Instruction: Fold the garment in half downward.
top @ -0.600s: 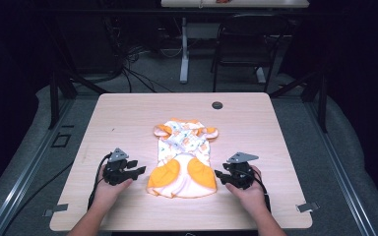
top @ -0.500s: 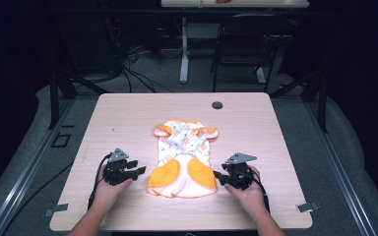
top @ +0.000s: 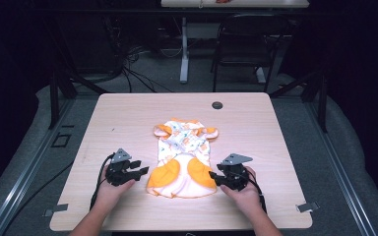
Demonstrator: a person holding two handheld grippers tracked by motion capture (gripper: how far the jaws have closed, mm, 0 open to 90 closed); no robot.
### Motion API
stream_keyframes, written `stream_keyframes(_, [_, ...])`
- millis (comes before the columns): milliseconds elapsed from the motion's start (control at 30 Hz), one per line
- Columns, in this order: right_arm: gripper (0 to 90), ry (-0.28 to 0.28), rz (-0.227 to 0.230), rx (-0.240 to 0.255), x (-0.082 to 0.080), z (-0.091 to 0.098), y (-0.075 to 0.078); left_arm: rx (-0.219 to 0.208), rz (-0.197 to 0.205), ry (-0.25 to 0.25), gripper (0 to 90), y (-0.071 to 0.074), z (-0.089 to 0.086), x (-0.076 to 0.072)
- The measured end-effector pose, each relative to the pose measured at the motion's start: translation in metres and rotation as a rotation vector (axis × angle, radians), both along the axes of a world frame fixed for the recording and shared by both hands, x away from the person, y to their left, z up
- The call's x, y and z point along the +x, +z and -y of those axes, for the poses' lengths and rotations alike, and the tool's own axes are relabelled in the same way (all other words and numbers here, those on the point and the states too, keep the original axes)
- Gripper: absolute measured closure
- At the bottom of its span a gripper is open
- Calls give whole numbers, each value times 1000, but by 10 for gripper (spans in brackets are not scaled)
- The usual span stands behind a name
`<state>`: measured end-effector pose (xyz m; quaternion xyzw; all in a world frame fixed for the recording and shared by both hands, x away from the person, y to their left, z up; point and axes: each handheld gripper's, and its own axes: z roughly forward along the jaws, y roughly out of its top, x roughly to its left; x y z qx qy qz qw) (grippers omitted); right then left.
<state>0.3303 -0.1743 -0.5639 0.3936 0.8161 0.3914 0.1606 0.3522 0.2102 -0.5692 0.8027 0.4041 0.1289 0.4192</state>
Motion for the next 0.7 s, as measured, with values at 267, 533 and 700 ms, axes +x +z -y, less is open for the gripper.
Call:
stream_keyframes(267, [623,38,21,-6,1,-13,1,40,14,-71,641,-1,21,-2])
stream_keyframes(533, [734,85,9,-21,0,-22,-1,77,32,-114,731,-2,34,-5])
stream_keyframes(700, [779,97,-9,-24,2,-25,-3,90,37,-118,799,-2,36,-5])
